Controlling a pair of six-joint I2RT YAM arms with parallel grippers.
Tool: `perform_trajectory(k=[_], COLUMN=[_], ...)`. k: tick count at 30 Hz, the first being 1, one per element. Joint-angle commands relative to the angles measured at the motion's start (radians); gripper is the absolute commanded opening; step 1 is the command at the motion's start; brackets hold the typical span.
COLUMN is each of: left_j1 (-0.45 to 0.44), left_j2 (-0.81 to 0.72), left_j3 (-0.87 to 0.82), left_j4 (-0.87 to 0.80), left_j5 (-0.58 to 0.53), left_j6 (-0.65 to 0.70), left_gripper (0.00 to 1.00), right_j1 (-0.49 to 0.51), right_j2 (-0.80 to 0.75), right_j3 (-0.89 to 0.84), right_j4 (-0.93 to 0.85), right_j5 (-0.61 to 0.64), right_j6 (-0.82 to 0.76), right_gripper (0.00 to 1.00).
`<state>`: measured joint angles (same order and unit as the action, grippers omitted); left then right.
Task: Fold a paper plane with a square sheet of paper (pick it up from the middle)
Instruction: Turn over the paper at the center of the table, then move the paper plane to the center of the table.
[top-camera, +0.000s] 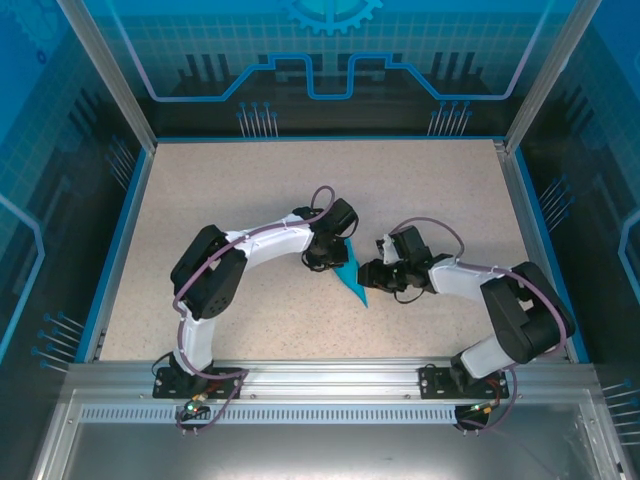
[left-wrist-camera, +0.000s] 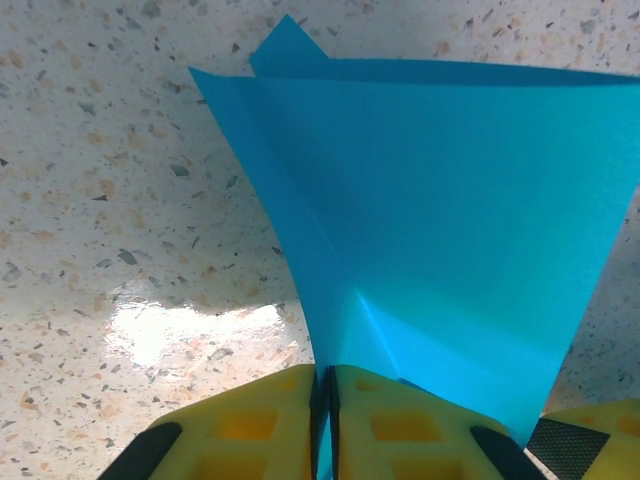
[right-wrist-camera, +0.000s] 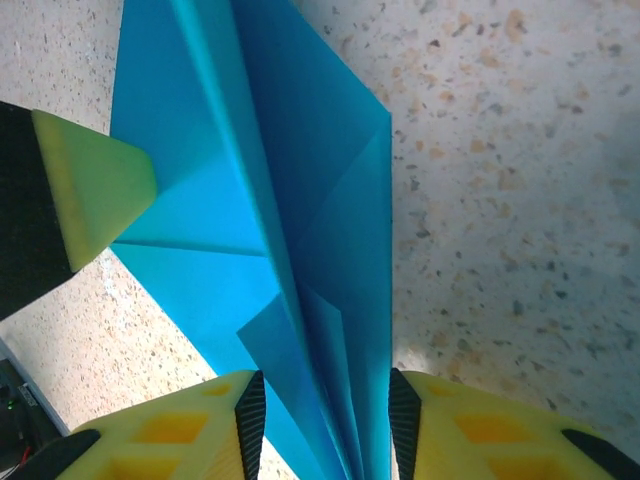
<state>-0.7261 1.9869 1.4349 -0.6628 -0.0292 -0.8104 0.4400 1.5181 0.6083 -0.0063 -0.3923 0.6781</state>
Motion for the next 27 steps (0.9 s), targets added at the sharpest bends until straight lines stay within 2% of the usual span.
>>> perform_trajectory(k=[1,8,16,27], left_j1=[0.010,0.013,0.016,0.016], left_j2=[-0.040,-0.039,-0.043,-0.060], left_j3=[-0.021,-0.021,-0.025,-0.035], left_j4=[0.000,0.003,0.010,0.018], left_j5=[0.015,0.017,0.018,0.017], left_j6=[0.016,0.016,0.015,0.017], left_gripper=[0.14,0.14,0.14,0.15], right_j1=[0.012,0.012,0.020,0.090], right_j2=[0.029,0.084,0.104,0.146], right_j3=[0.036,0.063,0.080,0.155], right_j4=[0.032,0.059,0.035,-0.114], right_j5=[-0.050,-0.091,-0.101,0.056], right_j6=[-0.032,-0.048,-0.074,-0.169], right_gripper=[0.41,0.41,0.35,0.28])
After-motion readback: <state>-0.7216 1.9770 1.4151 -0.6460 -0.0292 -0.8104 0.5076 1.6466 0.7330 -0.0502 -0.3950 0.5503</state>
